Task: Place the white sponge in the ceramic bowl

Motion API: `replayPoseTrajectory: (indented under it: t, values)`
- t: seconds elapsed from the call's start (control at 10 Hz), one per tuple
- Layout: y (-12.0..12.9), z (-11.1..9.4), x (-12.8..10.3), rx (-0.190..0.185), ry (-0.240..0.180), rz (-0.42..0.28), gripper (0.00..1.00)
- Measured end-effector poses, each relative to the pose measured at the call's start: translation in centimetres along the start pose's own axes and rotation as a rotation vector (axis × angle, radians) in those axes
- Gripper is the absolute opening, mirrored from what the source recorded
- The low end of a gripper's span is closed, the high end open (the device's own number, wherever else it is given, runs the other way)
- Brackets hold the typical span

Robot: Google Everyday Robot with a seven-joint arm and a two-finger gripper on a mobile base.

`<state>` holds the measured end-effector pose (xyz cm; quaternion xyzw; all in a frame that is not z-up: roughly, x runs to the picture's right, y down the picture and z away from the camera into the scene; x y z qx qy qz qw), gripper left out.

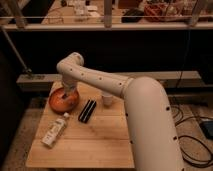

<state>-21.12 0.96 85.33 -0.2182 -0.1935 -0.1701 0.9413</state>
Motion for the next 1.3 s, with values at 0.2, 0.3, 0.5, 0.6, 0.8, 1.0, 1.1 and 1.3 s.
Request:
replayPoseTrajectory:
  t: [0.2,0.3,0.5,0.6,0.8,1.0,1.1,1.3]
  values:
    - [-0.02,0.11,-0.06,0.0,-0.003,-0.001,0.38]
    - [-0.02,0.17,-0.11,-0.001,-0.004,-0.002,0.45]
    - [-0.05,0.26,-0.19,-0.001,-0.009,-0.005,0.48]
    - [-0.02,0.35,-0.2,-0.002,-0.01,-0.006,0.53]
    - [-0.05,0.4,-0.26,-0.002,-0.014,-0.008,0.59]
    - [-0.03,0.53,-0.34,-0.003,-0.018,-0.01,0.64]
    - [-0.05,0.55,-0.39,-0.002,-0.021,-0.011,0.69]
    - [-0.08,0.61,-0.44,-0.003,-0.023,-0.013,0.7]
